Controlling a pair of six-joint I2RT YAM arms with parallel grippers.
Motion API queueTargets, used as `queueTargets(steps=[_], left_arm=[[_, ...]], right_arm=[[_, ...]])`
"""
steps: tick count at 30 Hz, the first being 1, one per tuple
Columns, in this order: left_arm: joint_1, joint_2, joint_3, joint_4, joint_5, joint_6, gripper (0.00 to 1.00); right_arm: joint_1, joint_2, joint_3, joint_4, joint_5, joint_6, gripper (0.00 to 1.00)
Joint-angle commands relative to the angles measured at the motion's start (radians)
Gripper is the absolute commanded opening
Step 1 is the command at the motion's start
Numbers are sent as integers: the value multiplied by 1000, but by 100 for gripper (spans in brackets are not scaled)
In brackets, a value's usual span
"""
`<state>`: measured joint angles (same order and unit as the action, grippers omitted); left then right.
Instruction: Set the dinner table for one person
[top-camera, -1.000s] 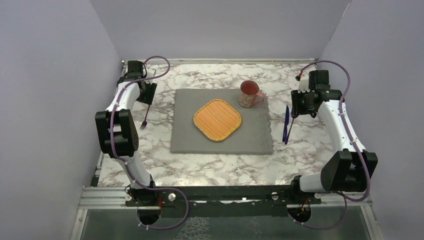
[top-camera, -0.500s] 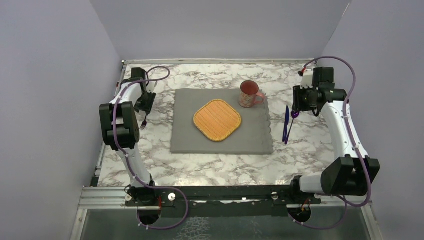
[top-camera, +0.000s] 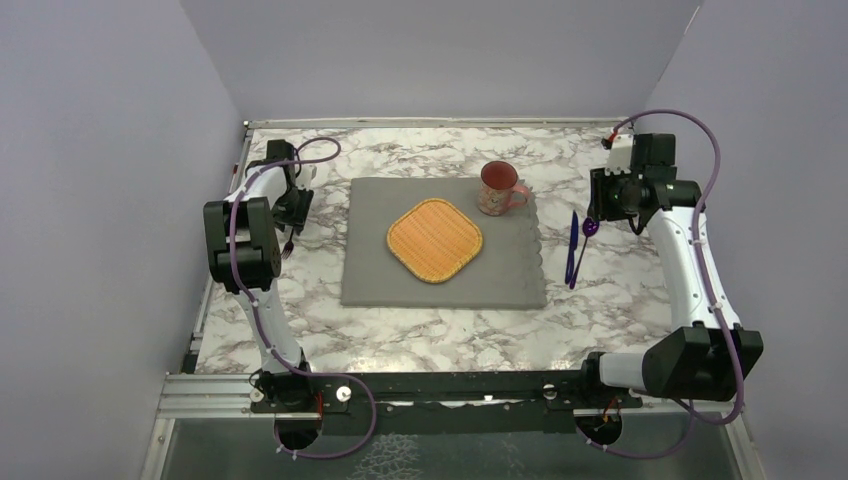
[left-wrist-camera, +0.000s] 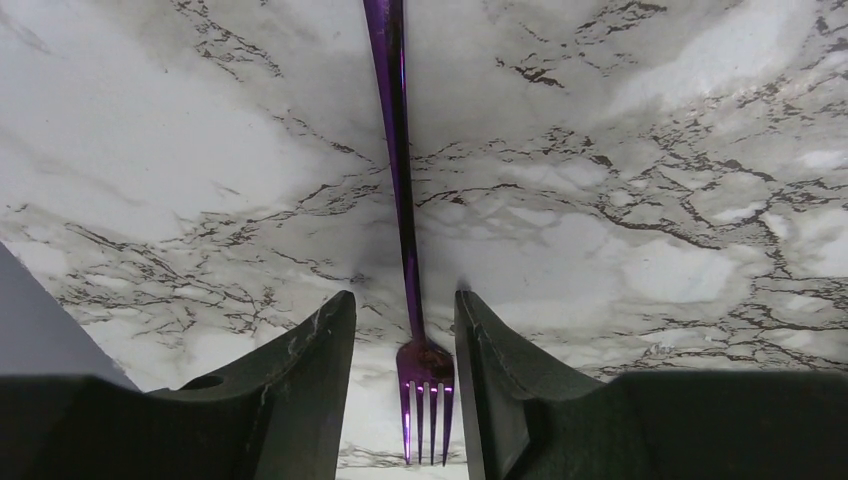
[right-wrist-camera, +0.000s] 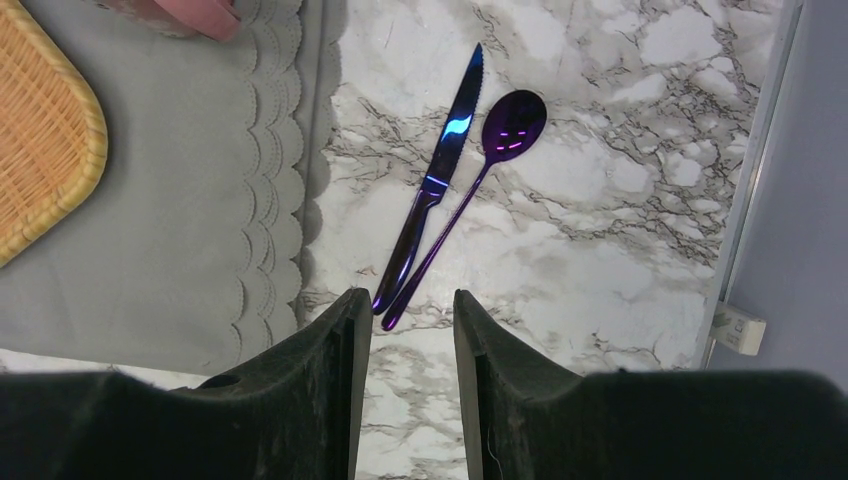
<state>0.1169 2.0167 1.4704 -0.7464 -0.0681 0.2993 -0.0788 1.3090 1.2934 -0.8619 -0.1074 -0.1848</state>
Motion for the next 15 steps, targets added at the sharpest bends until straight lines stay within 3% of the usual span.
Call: queueTargets(steps=[1, 15], left_arm=[[7, 34, 29, -5, 40, -33, 44], [7, 22, 1, -11, 25, -59, 14]], right_arm=[[-5, -34, 23, -6, -26, -11, 40], [-6, -59, 38, -3, -34, -6, 37]])
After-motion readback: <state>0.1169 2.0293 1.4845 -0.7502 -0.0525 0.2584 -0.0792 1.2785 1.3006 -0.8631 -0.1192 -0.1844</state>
